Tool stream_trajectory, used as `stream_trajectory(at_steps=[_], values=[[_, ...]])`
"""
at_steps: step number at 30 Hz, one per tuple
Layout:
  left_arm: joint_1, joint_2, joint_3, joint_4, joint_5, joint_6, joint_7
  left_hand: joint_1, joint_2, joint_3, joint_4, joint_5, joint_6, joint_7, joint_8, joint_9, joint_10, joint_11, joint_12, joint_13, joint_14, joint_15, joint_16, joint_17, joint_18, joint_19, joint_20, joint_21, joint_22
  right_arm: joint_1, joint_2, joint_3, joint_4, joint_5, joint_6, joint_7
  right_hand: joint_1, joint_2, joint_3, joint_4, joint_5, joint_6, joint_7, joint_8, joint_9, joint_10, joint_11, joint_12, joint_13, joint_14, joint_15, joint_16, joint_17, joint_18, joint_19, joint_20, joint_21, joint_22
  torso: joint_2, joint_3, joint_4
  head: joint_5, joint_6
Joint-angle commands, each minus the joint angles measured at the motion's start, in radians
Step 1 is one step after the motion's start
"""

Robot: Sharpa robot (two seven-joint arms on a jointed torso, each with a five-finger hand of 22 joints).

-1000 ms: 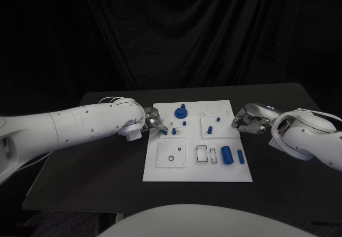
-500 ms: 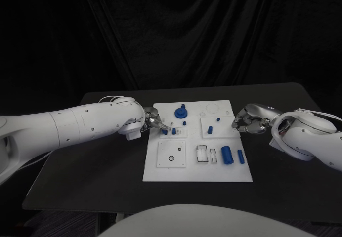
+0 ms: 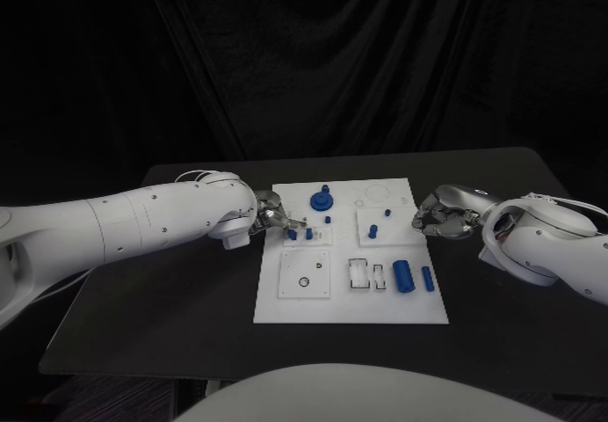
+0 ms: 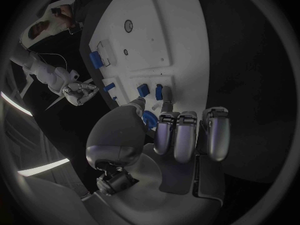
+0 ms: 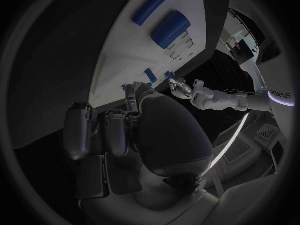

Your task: Assemble the parts on the task board

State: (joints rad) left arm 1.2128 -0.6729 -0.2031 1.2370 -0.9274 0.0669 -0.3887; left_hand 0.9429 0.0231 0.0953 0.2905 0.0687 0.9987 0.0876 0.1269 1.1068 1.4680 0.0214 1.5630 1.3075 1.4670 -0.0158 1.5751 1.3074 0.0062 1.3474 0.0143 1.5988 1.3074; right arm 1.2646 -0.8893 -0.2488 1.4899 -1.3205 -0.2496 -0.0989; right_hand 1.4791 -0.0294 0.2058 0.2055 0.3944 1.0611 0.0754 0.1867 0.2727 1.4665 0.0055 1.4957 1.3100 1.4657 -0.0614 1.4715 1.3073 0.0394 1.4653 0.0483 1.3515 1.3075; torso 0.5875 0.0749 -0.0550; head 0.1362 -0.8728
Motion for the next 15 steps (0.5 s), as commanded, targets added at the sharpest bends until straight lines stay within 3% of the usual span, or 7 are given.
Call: stream_trajectory(at_steps=[1, 5, 15], values=[[-0.012, -0.002, -0.008, -0.004, -0.008, 0.029, 0.014, -0.017, 0.009, -0.013, 0.001, -0.006, 0.008, -0.003, 0.014, 0.012, 0.095, 0.004, 0.001, 0.257, 0.104, 0.006, -0.004, 0.263, 0.019, -0.010, 0.000, 0.006, 0.197, -0.003, -0.001, 0.001, 0.001, -0.001, 0.005, -0.021, -0.007, 0.004, 0.005, -0.001, 0.005, -0.005, 0.002, -0.005, 0.001, 0.018, -0.008, -0.003, 0.127, 0.070, -0.007, -0.005, 0.092, 0.015, 0.010, -0.007, -0.003, 0.187, 0.000, 0.0002, -0.0003, 0.002, 0.000], [-0.013, -0.002, -0.008, -0.005, -0.008, 0.022, 0.043, -0.055, 0.055, -0.045, 0.003, -0.002, 0.009, -0.007, 0.032, 0.038, 0.098, 0.000, 0.003, 0.259, 0.104, 0.003, -0.004, 0.263, 0.022, -0.020, 0.002, 0.008, 0.194, -0.003, -0.001, 0.001, 0.000, -0.001, 0.005, -0.021, -0.007, 0.004, 0.005, -0.001, 0.005, -0.005, 0.002, -0.005, 0.001, 0.018, -0.008, -0.003, 0.127, 0.070, -0.007, -0.005, 0.092, 0.015, 0.010, -0.007, -0.003, 0.187, 0.000, 0.0002, -0.0006, 0.003, 0.000], [-0.013, -0.001, -0.008, -0.002, -0.008, 0.010, 0.082, -0.056, 0.103, -0.068, 0.001, 0.046, 0.000, -0.008, 0.045, 0.064, 0.100, 0.000, 0.006, 0.261, 0.104, 0.003, -0.004, 0.263, 0.026, -0.037, 0.008, 0.010, 0.190, -0.003, 0.000, 0.001, 0.000, -0.001, 0.006, -0.022, -0.007, 0.004, 0.005, -0.001, 0.005, -0.005, 0.002, -0.005, 0.001, 0.018, -0.008, -0.003, 0.127, 0.070, -0.007, -0.006, 0.092, 0.015, 0.009, -0.007, -0.005, 0.186, 0.000, 0.0002, 0.0008, 0.002, 0.000]])
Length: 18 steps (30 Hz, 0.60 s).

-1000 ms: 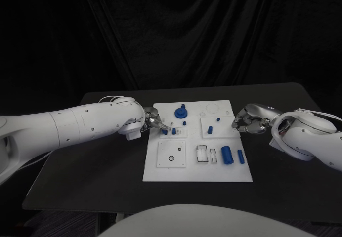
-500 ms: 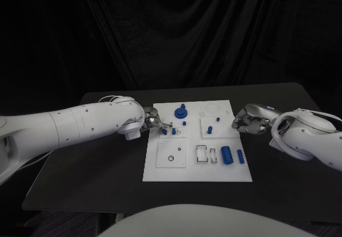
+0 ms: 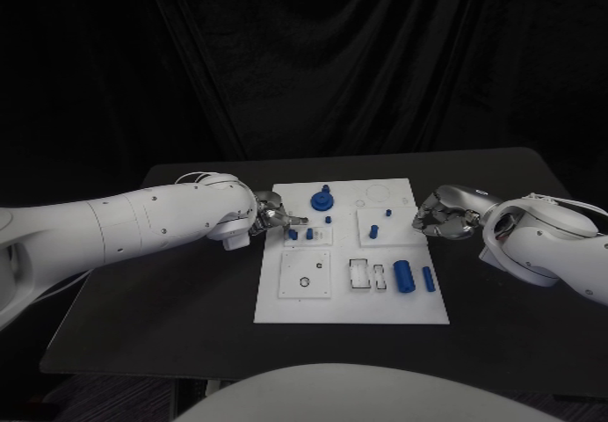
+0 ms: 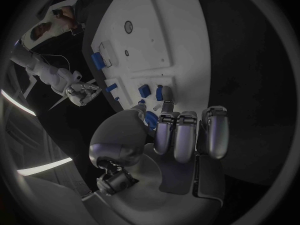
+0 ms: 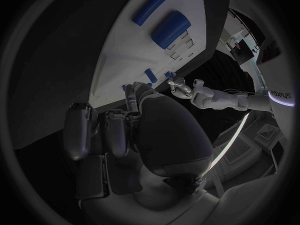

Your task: Assemble the parts on the task board

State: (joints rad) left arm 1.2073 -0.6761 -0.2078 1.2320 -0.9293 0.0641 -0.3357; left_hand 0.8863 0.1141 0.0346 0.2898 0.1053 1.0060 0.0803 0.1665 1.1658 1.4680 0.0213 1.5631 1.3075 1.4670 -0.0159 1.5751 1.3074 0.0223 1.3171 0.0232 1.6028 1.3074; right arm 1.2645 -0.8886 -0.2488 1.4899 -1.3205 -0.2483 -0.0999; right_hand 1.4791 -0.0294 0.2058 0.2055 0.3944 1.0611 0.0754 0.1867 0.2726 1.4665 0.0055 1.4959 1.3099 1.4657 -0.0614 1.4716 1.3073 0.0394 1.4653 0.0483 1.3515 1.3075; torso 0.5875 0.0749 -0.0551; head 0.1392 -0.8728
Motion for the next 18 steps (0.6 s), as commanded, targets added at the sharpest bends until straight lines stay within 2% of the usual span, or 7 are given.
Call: stream_trajectory(at_steps=[1, 11, 18], values=[[-0.007, 0.003, -0.003, 0.003, -0.006, 0.013, 0.029, 0.001, 0.014, -0.008, 0.002, 0.013, -0.007, -0.001, 0.007, 0.007, 0.100, -0.001, 0.005, 0.261, 0.104, 0.002, -0.004, 0.263, 0.010, -0.007, -0.001, 0.006, 0.190, -0.003, -0.001, 0.001, 0.000, -0.001, 0.005, -0.021, -0.007, 0.004, 0.005, -0.001, 0.005, -0.005, 0.002, -0.005, 0.001, 0.018, -0.008, -0.004, 0.127, 0.070, -0.007, -0.006, 0.092, 0.015, 0.009, -0.007, -0.005, 0.186, 0.000, 0.0000, 0.0011, -0.001, 0.000], [-0.007, 0.002, -0.003, 0.002, -0.006, 0.005, 0.033, 0.019, 0.031, -0.021, 0.001, 0.057, -0.012, -0.004, 0.026, 0.041, 0.102, -0.003, 0.007, 0.262, 0.104, 0.001, -0.004, 0.263, 0.011, -0.008, 0.003, 0.006, 0.190, -0.003, -0.001, 0.001, 0.000, -0.001, 0.006, -0.021, -0.007, 0.005, 0.007, -0.001, 0.005, -0.005, 0.002, -0.005, 0.002, 0.017, -0.008, -0.004, 0.126, 0.070, -0.007, -0.006, 0.091, 0.015, 0.009, -0.007, -0.005, 0.186, 0.001, -0.0001, -0.0004, 0.001, 0.000], [-0.007, 0.003, -0.003, 0.006, -0.006, -0.006, 0.038, 0.024, 0.036, -0.023, 0.001, 0.067, -0.013, -0.005, 0.032, 0.051, 0.103, -0.004, 0.008, 0.263, 0.104, 0.000, -0.004, 0.263, 0.011, -0.003, 0.003, 0.005, 0.191, -0.003, -0.001, 0.001, 0.001, -0.001, 0.006, -0.021, -0.007, 0.005, 0.007, -0.001, 0.005, -0.005, 0.002, -0.005, 0.002, 0.017, -0.008, -0.004, 0.126, 0.070, -0.007, -0.006, 0.091, 0.015, 0.009, -0.007, -0.005, 0.186, 0.000, 0.0005, 0.0001, 0.002, 0.000]])
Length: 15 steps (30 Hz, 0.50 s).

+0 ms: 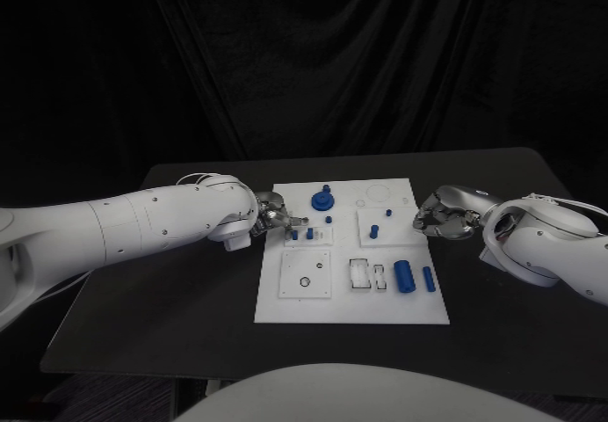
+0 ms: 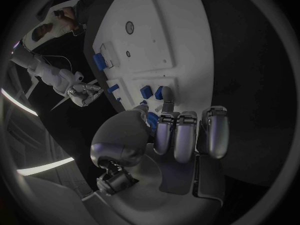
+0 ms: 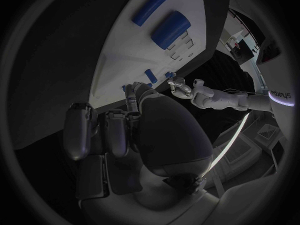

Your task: Assemble the parts on the task board

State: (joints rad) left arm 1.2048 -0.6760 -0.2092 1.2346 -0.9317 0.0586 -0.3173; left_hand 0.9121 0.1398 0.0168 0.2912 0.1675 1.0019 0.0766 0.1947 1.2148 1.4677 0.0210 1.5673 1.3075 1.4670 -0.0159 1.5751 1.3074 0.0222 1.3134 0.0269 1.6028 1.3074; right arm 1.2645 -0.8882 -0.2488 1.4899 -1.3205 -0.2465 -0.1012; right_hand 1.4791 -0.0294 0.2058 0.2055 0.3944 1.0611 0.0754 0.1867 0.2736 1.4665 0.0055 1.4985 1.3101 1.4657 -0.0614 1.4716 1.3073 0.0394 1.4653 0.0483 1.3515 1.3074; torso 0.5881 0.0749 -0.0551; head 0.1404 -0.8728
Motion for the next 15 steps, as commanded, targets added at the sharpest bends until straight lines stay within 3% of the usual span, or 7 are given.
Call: stream_trajectory(at_steps=[1, 15], values=[[-0.005, 0.003, -0.002, 0.004, -0.003, -0.001, 0.018, 0.000, 0.011, -0.006, 0.000, 0.006, -0.009, -0.002, 0.005, 0.004, 0.103, -0.003, 0.003, 0.263, 0.104, 0.000, -0.004, 0.263, 0.011, 0.001, 0.000, 0.005, 0.191, -0.002, -0.001, 0.001, 0.001, -0.001, 0.005, -0.020, -0.007, 0.005, 0.007, -0.001, 0.005, -0.005, 0.002, -0.005, 0.001, 0.017, -0.008, -0.007, 0.126, 0.070, -0.007, -0.006, 0.091, 0.015, 0.009, -0.007, -0.005, 0.186, 0.000, 0.0004, 0.0002, 0.000, 0.000], [-0.005, 0.003, -0.002, 0.008, -0.003, -0.016, 0.031, 0.008, 0.019, -0.016, 0.001, 0.013, 0.006, -0.008, 0.026, 0.028, 0.103, -0.008, 0.003, 0.263, 0.104, -0.003, -0.004, 0.263, 0.009, 0.024, 0.001, 0.002, 0.198, -0.002, -0.003, 0.001, 0.003, -0.001, 0.004, -0.020, -0.007, 0.006, 0.008, -0.002, 0.006, -0.006, 0.002, -0.005, 0.001, 0.017, -0.008, -0.007, 0.126, 0.070, -0.007, -0.006, 0.091, 0.016, 0.009, -0.007, -0.006, 0.186, 0.000, -0.0001, 0.0005, 0.000, 0.000]])
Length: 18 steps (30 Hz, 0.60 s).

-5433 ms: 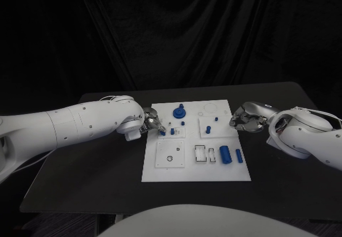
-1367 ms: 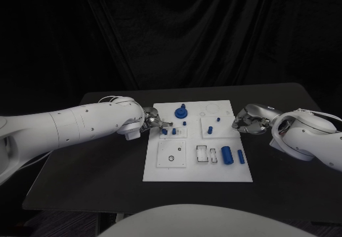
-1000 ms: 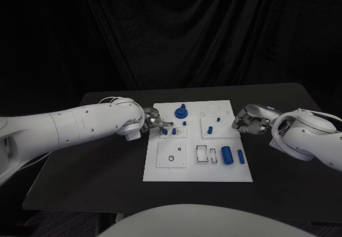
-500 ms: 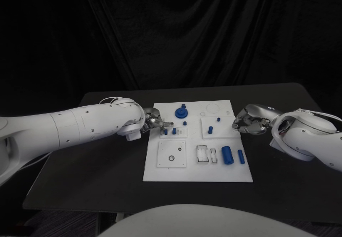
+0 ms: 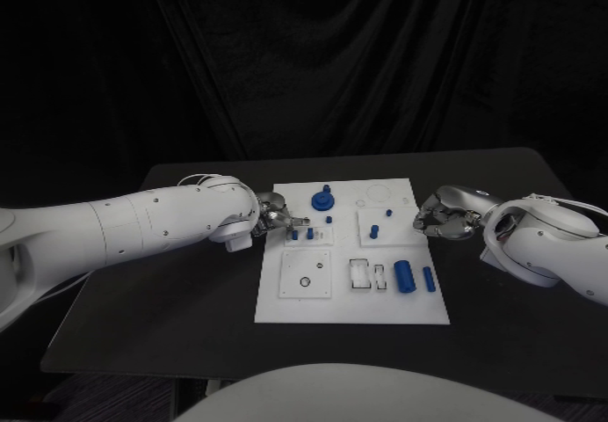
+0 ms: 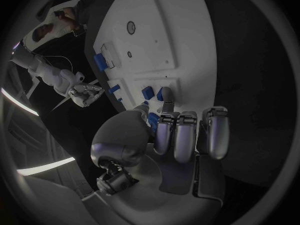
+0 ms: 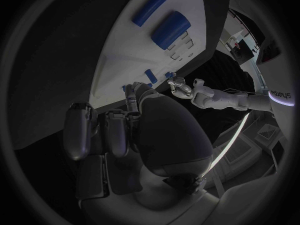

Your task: Assemble the parts on the task board

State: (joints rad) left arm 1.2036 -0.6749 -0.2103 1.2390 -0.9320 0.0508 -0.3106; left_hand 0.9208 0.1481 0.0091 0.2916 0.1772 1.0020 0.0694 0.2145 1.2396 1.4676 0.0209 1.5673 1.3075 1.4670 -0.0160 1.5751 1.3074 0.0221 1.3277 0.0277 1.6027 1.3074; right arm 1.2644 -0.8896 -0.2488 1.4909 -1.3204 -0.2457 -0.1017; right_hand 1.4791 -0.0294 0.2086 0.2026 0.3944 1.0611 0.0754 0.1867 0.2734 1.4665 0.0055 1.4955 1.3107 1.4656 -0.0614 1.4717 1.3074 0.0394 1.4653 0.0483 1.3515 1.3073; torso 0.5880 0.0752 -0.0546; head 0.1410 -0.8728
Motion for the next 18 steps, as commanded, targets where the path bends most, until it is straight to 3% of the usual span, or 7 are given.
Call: stream_trajectory(at_steps=[1, 5, 6, 7, 11, 17, 18], values=[[-0.004, 0.001, -0.001, 0.005, -0.003, -0.015, 0.025, 0.000, 0.011, -0.008, 0.000, 0.004, 0.007, -0.001, 0.007, 0.004, 0.103, -0.008, 0.003, 0.263, 0.104, -0.003, -0.004, 0.263, 0.009, 0.012, 0.000, 0.002, 0.198, -0.002, -0.002, 0.001, 0.002, -0.001, 0.002, -0.019, -0.007, 0.006, 0.005, 0.001, 0.006, -0.006, 0.002, -0.005, 0.001, 0.017, -0.008, -0.004, 0.125, 0.070, -0.007, -0.006, 0.091, 0.016, 0.009, -0.007, -0.006, 0.186, 0.000, -0.0004, -0.0001, 0.000, 0.000], [-0.004, -0.008, -0.001, 0.017, -0.034, -0.060, 0.023, 0.014, 0.002, -0.018, -0.001, 0.009, 0.008, -0.005, 0.022, 0.026, 0.103, -0.012, 0.003, 0.263, 0.104, -0.006, -0.004, 0.263, 0.006, 0.038, -0.002, -0.002, 0.206, -0.002, -0.004, 0.001, 0.004, -0.001, 0.001, -0.019, -0.007, 0.006, 0.005, 0.001, 0.006, -0.006, 0.002, -0.005, 0.001, 0.017, -0.008, -0.004, 0.125, 0.070, -0.007, -0.006, 0.091, 0.016, 0.009, -0.007, -0.006, 0.186, 0.000, 0.0003, -0.0011, 0.000, 0.000], [-0.004, -0.011, -0.001, 0.021, -0.053, -0.077, 0.023, 0.036, -0.013, -0.032, 0.003, 0.018, -0.001, -0.009, 0.052, 0.076, 0.103, -0.017, 0.003, 0.263, 0.104, -0.009, -0.004, 0.263, 0.002, 0.071, -0.006, -0.006, 0.215, -0.002, -0.005, 0.001, 0.004, -0.001, 0.000, -0.019, -0.007, 0.007, 0.006, 0.001, 0.006, -0.006, 0.002, -0.005, 0.002, 0.017, -0.008, -0.003, 0.126, 0.070, -0.007, -0.007, 0.091, 0.016, 0.008, -0.007, -0.007, 0.186, -0.001, 0.0003, -0.0007, -0.002, 0.000], [-0.004, -0.014, -0.001, 0.026, -0.077, -0.098, 0.021, 0.040, -0.018, -0.039, 0.000, 0.018, 0.000, -0.012, 0.066, 0.093, 0.103, -0.018, 0.003, 0.263, 0.104, -0.012, -0.004, 0.263, -0.001, 0.091, -0.006, -0.009, 0.220, -0.002, -0.007, 0.001, 0.005, -0.001, -0.001, -0.019, -0.007, 0.007, 0.006, 0.001, 0.006, -0.006, 0.002, -0.005, 0.002, 0.017, -0.008, -0.003, 0.126, 0.070, -0.007, -0.007, 0.091, 0.016, 0.008, -0.007, -0.007, 0.186, -0.001, 0.0003, -0.0006, -0.002, 0.000], [-0.004, -0.034, -0.001, 0.047, -0.192, -0.184, 0.016, 0.050, -0.033, -0.068, -0.001, 0.020, 0.006, -0.021, 0.131, 0.099, 0.103, -0.027, 0.003, 0.263, 0.104, -0.019, -0.004, 0.263, -0.008, 0.141, -0.015, -0.016, 0.234, -0.002, -0.011, 0.001, 0.007, -0.001, -0.007, -0.016, -0.007, 0.007, 0.006, 0.001, 0.006, -0.006, 0.002, -0.005, 0.002, 0.017, -0.008, -0.003, 0.126, 0.070, -0.007, -0.006, 0.092, 0.016, 0.009, -0.007, -0.007, 0.186, -0.001, 0.0002, 0.0000, -0.005, 0.000], [-0.001, -0.074, -0.001, 0.088, -0.315, -0.380, 0.114, 0.056, -0.040, -0.084, 0.000, 0.026, 0.002, -0.026, 0.157, 0.098, 0.103, -0.031, 0.003, 0.263, 0.104, -0.024, -0.004, 0.263, -0.007, 0.134, -0.021, -0.015, 0.232, -0.002, -0.017, 0.001, 0.010, 0.000, -0.035, -0.001, -0.007, 0.006, 0.006, 0.001, 0.006, -0.006, 0.002, -0.005, 0.002, 0.020, -0.008, -0.001, 0.129, 0.071, -0.007, -0.004, 0.095, 0.014, 0.010, -0.007, -0.002, 0.188, 0.000, -0.0006, -0.0009, -0.010, 0.000], [0.000, -0.080, -0.001, 0.095, -0.324, -0.424, 0.153, 0.061, -0.045, -0.092, 0.001, 0.050, -0.007, -0.025, 0.161, 0.098, 0.103, -0.031, 0.003, 0.263, 0.104, -0.025, -0.004, 0.263, -0.001, 0.092, -0.022, -0.009, 0.220, -0.002, -0.018, 0.001, 0.009, 0.000, -0.037, 0.000, -0.007, 0.006, 0.006, 0.001, 0.006, -0.006, 0.002, -0.005, 0.002, 0.020, -0.008, -0.001, 0.129, 0.071, -0.007, -0.004, 0.095, 0.014, 0.010, -0.007, -0.002, 0.188, 0.000, -0.0006, -0.0009, -0.011, 0.000]])
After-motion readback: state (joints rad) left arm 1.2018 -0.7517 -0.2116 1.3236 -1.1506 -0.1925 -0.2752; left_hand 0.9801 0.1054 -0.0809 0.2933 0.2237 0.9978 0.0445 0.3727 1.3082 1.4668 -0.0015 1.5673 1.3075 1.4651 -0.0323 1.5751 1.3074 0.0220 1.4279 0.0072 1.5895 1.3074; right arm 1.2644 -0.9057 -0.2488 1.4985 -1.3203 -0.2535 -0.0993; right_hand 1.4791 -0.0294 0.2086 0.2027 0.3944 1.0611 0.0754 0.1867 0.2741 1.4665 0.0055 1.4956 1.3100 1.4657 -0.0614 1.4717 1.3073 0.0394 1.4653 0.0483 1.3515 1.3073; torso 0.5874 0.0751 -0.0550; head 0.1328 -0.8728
